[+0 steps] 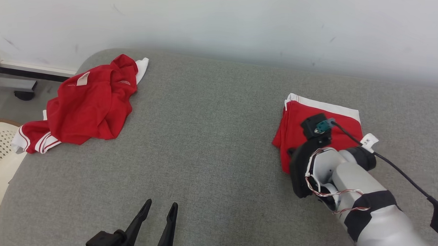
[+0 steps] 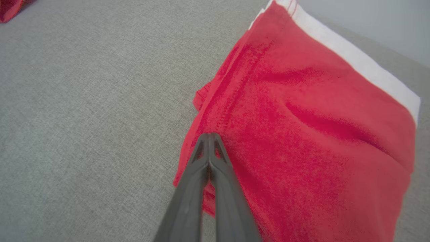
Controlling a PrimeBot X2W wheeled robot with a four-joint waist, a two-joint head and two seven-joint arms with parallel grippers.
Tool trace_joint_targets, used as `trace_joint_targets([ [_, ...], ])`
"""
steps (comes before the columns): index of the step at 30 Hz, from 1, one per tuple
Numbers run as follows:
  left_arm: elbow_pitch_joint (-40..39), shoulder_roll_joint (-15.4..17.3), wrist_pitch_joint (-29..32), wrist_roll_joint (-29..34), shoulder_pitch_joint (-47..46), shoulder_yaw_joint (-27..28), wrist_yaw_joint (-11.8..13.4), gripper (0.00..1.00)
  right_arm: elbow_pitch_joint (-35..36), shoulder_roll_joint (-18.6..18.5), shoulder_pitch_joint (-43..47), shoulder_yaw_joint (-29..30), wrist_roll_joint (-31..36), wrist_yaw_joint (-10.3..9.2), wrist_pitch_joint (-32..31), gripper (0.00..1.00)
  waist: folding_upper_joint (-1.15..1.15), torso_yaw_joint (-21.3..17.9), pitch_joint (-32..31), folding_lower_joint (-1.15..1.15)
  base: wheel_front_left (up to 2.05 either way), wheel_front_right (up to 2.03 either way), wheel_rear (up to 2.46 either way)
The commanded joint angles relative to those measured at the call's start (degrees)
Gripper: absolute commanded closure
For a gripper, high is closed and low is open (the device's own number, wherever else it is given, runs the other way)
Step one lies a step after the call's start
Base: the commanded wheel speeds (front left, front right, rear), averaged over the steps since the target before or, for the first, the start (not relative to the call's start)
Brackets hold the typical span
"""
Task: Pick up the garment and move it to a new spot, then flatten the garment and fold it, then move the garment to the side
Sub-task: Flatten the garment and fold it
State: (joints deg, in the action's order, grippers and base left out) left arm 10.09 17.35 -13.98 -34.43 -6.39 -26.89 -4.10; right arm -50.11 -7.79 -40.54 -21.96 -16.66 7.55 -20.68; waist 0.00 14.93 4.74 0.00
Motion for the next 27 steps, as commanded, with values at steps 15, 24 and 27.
trace_joint_targets([
  [15,-0.2,0.3,-0.7,-0.6,1.4,0.8,0.7,0.0,7.6,0.4,1.8,-4.3,-11.6,-0.1,3.8,0.8,0.0,-2.2,-2.5,0.0,0.0,0.0,0.0],
  [24,-2.4,0.0,-1.1,-3.3,4.5,6.2,3.3,0.0,17.8,-3.1,12.8,7.3,-10.9,-0.1,13.0,0.0,0.0,-5.6,-6.1,0.0,0.0,0.0,0.0],
  [27,-3.3,0.3,-1.2,-2.8,4.8,8.1,4.2,0.0,21.9,-2.4,17.8,12.3,-8.7,-0.1,14.9,0.0,0.0,-7.2,-6.8,0.0,0.0,0.0,0.0],
])
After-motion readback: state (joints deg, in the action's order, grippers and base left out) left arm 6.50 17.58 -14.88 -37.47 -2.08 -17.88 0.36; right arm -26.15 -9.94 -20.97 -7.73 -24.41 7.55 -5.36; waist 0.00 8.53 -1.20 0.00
